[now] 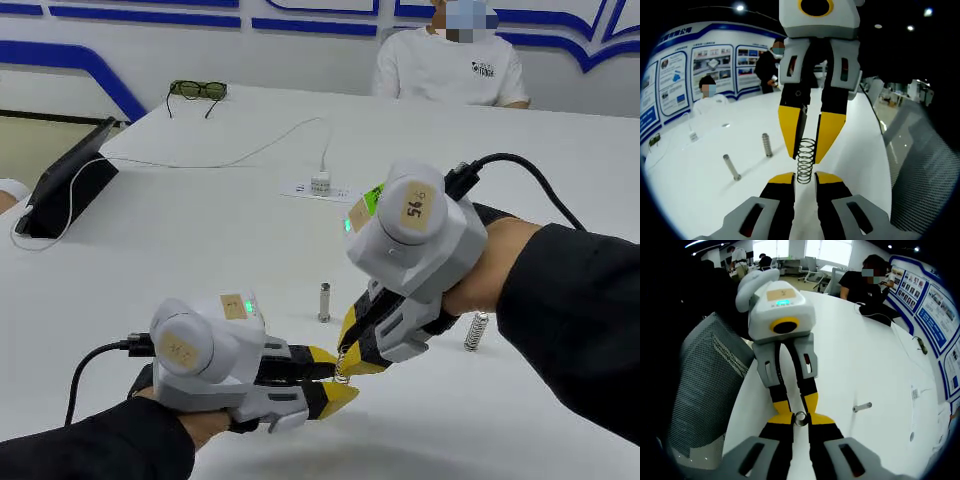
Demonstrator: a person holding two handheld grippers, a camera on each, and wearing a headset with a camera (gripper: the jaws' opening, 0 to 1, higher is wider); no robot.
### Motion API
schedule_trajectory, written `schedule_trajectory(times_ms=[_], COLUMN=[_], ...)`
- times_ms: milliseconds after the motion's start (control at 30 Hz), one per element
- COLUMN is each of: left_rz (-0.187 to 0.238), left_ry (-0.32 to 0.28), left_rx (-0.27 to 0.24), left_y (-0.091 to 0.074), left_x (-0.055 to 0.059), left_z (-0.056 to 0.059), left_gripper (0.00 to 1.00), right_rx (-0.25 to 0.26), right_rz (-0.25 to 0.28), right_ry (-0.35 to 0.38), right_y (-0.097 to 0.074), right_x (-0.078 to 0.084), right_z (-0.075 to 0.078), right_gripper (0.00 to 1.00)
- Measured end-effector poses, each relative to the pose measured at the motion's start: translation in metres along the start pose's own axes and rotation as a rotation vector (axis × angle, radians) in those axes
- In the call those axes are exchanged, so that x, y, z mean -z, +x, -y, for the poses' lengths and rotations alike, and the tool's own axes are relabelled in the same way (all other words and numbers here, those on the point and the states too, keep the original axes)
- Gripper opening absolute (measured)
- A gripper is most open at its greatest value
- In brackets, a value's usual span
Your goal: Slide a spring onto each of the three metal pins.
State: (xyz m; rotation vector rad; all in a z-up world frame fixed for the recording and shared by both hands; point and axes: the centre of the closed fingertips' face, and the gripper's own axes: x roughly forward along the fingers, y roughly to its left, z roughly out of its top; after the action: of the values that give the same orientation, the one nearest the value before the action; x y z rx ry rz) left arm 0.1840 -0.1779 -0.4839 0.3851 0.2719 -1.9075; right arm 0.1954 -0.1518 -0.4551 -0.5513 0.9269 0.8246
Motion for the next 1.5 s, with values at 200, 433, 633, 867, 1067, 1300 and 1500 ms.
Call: schedule_trajectory(times_ms=[200, 433, 633, 867, 1067, 1300, 1500], left_rz=[0.003, 0.015, 0.017, 0.025, 0.033, 0.031, 0.034], left_ry=[-0.021, -0.045, -0.067, -0.088, -0.103, -0.114, -0.121], left_rx=[-0.013, -0.053, -0.088, -0.12, -0.143, -0.169, -0.181], left_y=[-0.002, -0.006, -0.011, -0.016, -0.02, -0.023, -0.025], left_x=[0.002, 0.0, 0.003, 0.003, 0.004, 0.007, 0.008], left_z=[-0.003, -0.012, -0.019, -0.026, -0.03, -0.035, -0.037], left_gripper=[0.23, 0.35, 0.44, 0.51, 0.57, 0.62, 0.64], right_rx=[0.004, 0.011, 0.015, 0.024, 0.031, 0.042, 0.049], right_rz=[-0.007, -0.012, -0.014, -0.014, -0.01, -0.01, -0.013], right_ry=[0.005, 0.016, 0.023, 0.027, 0.032, 0.037, 0.038], right_y=[-0.001, -0.003, -0.005, -0.008, -0.01, -0.014, -0.015], right_x=[0.002, 0.005, 0.008, 0.008, 0.008, 0.01, 0.01], right_z=[0.002, 0.004, 0.006, 0.009, 0.013, 0.021, 0.027], right_gripper=[0.12, 0.12, 0.12, 0.12, 0.12, 0.12, 0.12])
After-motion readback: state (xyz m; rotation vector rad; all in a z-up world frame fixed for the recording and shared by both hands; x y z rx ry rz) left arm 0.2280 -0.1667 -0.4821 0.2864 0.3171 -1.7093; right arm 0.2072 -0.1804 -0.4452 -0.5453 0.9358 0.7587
